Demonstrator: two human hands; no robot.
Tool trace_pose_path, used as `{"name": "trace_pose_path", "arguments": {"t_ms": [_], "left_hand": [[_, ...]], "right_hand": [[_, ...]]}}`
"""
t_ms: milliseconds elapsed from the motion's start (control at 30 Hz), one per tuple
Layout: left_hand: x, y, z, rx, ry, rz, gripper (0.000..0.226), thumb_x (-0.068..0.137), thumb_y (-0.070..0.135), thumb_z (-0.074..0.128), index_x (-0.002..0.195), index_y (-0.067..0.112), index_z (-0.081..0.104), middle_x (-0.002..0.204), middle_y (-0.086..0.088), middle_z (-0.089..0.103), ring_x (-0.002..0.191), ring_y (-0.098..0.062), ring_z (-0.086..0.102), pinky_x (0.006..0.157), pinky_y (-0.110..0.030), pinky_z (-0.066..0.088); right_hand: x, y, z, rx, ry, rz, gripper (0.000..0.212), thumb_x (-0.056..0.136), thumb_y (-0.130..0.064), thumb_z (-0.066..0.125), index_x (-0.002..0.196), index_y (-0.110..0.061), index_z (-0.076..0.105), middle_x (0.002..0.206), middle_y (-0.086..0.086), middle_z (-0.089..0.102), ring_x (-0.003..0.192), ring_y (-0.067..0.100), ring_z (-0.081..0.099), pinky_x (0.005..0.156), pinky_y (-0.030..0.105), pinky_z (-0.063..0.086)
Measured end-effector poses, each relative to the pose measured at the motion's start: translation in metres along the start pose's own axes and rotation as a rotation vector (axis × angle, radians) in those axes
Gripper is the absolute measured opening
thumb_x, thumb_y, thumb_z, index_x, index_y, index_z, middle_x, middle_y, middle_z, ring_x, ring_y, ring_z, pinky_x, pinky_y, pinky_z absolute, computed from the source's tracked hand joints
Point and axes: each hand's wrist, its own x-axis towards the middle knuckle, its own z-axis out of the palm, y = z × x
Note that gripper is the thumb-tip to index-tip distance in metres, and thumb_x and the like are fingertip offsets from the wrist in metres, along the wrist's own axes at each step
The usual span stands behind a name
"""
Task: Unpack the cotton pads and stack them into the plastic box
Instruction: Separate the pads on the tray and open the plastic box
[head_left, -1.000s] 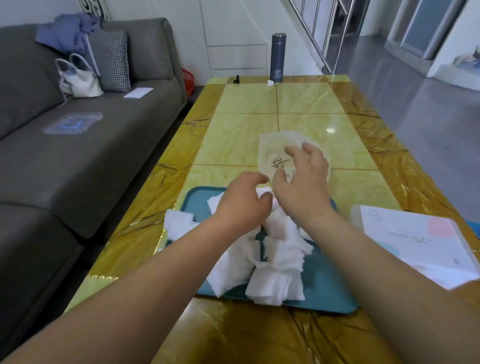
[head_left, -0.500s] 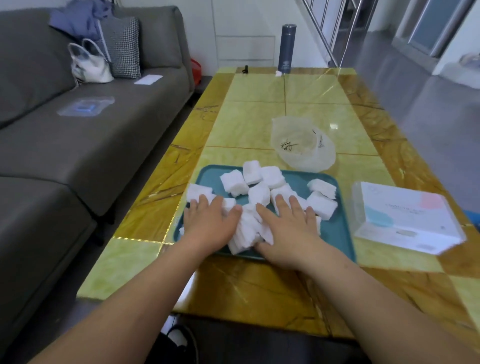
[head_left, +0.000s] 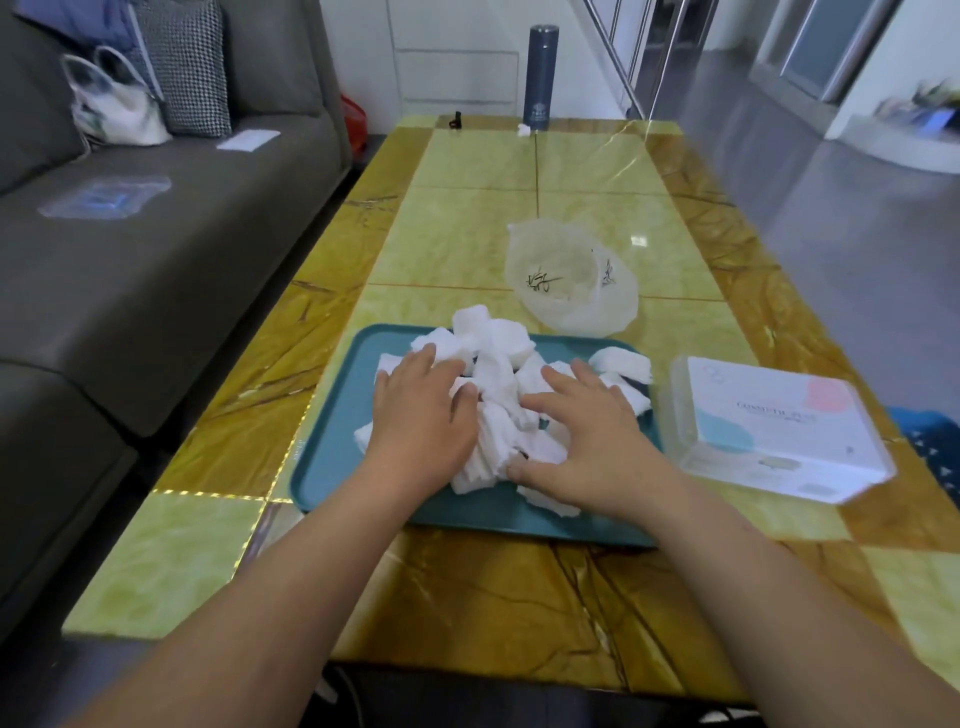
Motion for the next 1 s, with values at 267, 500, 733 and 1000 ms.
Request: {"name": "trace_pose_path", "arguments": {"t_ms": [267,500,733,1000], "left_hand": [[-0.013,0.046,-0.001,-0.159,-0.065,0.221,0.035,0.095,0.019,0.063,0.129,0.015,0.069,0.141,-0.003,0.06,0.139,-0.024,0.045,0.119,-0.035,0.03],[-0.011,0.065,0.025,-0.152,-0.061,0.31,0.032,0.094,0.009,0.062,0.124,0.011,0.072,0.133,-0.007,0.067,0.132,-0.025,0.049,0.11,-0.028,0.03],[-0.01,0.061,0.035,-0.166,0.033,0.342,0.029,0.086,0.009,0.065,0.113,0.01,0.077,0.121,-0.006,0.073,0.122,-0.022,0.054,0.103,-0.025,0.031],[-0.013,0.07,0.008,-0.418,0.096,0.163,0.042,0.098,0.021,0.064,0.139,0.027,0.06,0.137,0.018,0.058,0.129,0.002,0.048,0.108,-0.018,0.035]], "right_hand": [[-0.002,0.008,-0.045,0.307,0.379,0.16,0.028,0.098,-0.031,0.063,0.126,-0.027,0.069,0.132,-0.012,0.065,0.129,0.011,0.056,0.102,0.025,0.041],[0.044,0.043,-0.067,-0.361,0.077,0.259,0.032,0.086,-0.01,0.055,0.117,-0.019,0.059,0.113,0.004,0.066,0.099,0.03,0.062,0.072,0.035,0.049],[0.058,0.059,-0.057,-0.353,0.113,0.278,0.016,0.091,-0.02,0.057,0.106,-0.021,0.064,0.102,0.002,0.065,0.091,0.029,0.063,0.067,0.033,0.044],[0.011,0.031,-0.077,0.353,0.352,0.154,0.032,0.093,-0.01,0.053,0.113,-0.025,0.073,0.109,-0.006,0.071,0.101,0.014,0.064,0.08,0.026,0.053]]}}
